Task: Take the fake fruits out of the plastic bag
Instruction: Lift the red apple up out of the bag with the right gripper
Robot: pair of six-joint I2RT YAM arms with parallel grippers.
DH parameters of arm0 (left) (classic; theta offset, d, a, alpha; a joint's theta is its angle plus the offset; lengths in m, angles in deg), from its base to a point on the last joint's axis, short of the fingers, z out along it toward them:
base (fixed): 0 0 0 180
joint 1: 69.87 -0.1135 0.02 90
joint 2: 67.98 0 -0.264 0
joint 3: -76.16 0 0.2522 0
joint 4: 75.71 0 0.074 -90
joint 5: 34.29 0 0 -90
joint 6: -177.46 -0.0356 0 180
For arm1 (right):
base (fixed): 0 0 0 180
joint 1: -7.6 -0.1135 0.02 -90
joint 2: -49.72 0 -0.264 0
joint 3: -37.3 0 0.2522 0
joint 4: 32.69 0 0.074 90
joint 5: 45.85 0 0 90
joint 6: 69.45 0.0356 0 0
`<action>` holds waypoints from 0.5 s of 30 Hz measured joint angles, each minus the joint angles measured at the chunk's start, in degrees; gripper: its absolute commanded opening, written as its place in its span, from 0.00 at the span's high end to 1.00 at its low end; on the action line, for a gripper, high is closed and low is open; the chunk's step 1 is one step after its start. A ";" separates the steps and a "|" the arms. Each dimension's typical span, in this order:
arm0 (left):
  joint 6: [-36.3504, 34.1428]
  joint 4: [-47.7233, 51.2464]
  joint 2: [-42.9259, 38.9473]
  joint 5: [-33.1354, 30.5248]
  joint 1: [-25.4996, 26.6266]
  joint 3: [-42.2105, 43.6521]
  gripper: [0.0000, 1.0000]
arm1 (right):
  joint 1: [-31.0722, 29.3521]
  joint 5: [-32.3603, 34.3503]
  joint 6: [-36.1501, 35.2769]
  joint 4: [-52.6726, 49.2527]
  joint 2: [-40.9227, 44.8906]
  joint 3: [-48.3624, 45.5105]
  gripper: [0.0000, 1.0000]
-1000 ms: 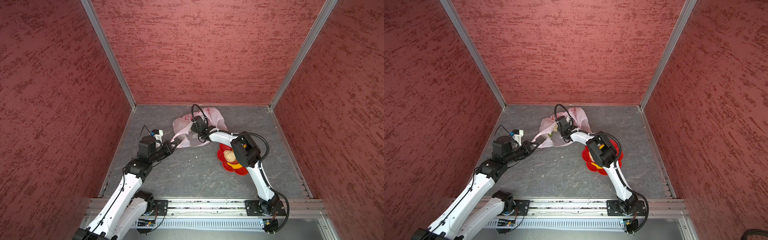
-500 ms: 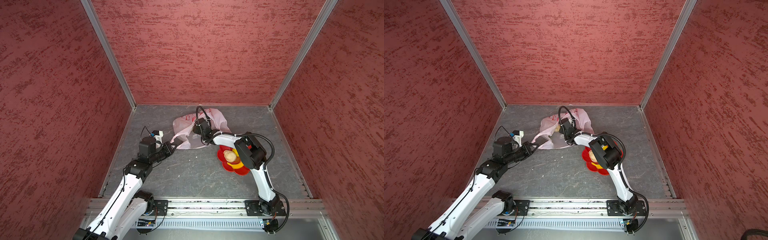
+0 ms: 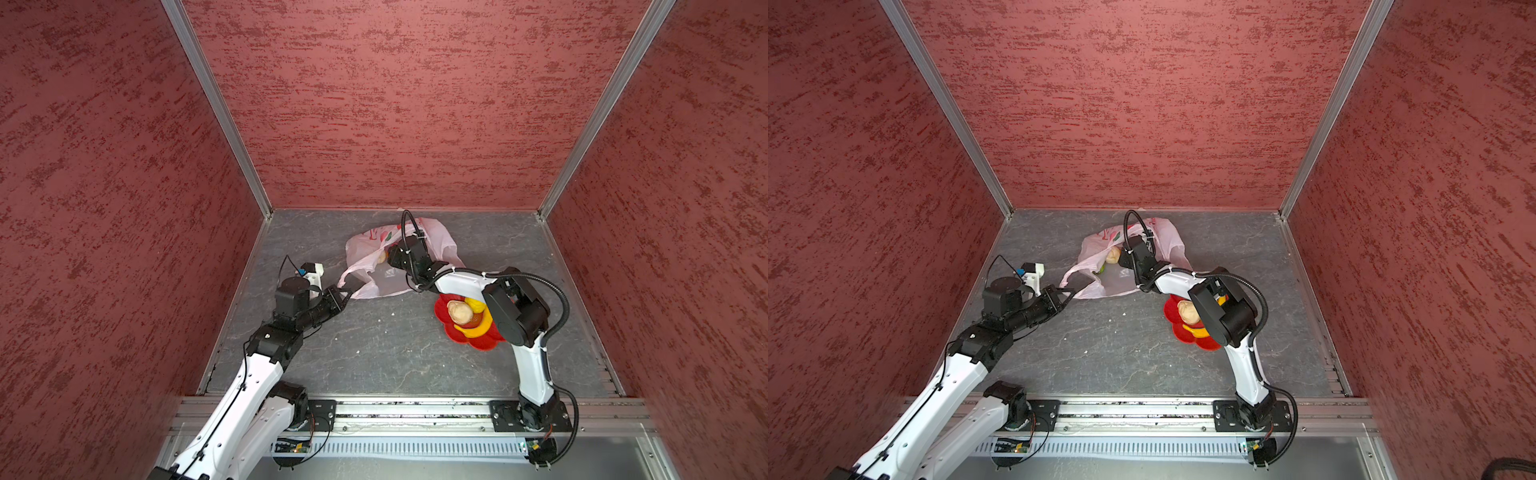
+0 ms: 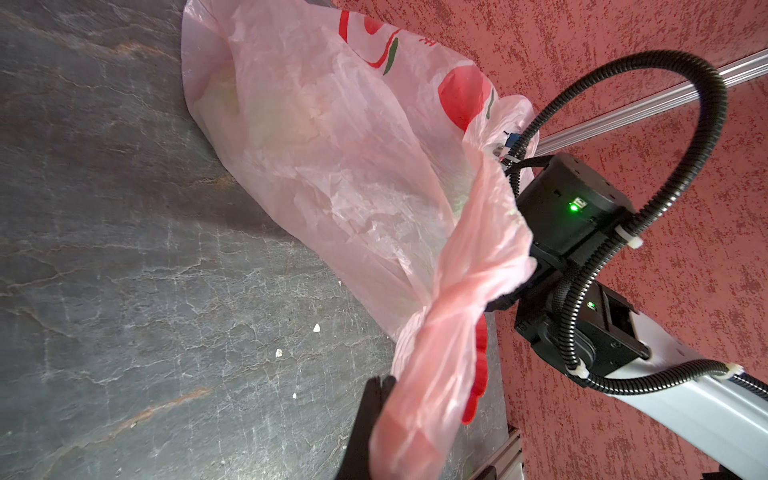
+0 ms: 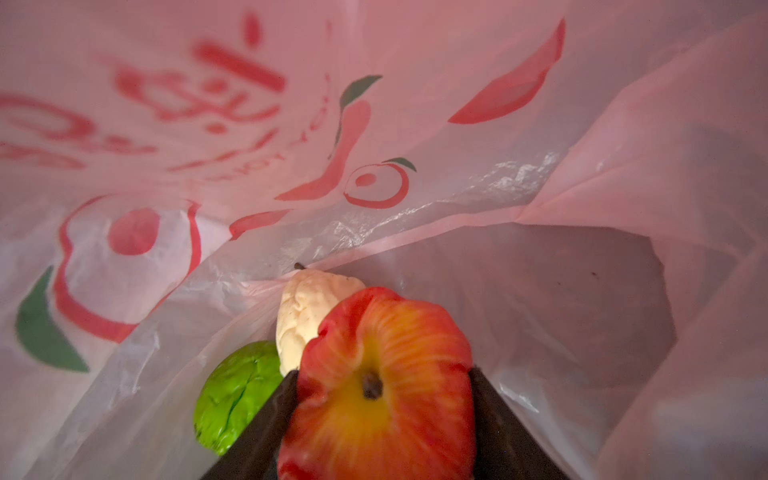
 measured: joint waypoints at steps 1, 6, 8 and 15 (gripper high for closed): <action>0.02 -0.04 0.07 -0.11 0.00 0.02 1.00 | 0.00 -0.63 -0.28 0.04 0.52 -0.46 0.77; 0.13 -0.66 1.01 -0.66 0.28 0.63 1.00 | -0.07 -3.69 -1.77 0.00 3.80 -3.10 0.77; 0.13 -0.87 1.46 -0.74 0.39 0.66 1.00 | -0.17 -4.63 -2.27 -0.22 5.25 -3.91 0.78; 0.13 -2.73 2.97 -1.14 0.72 0.66 1.00 | -1.38 -7.26 -3.85 -1.88 10.14 -5.73 0.78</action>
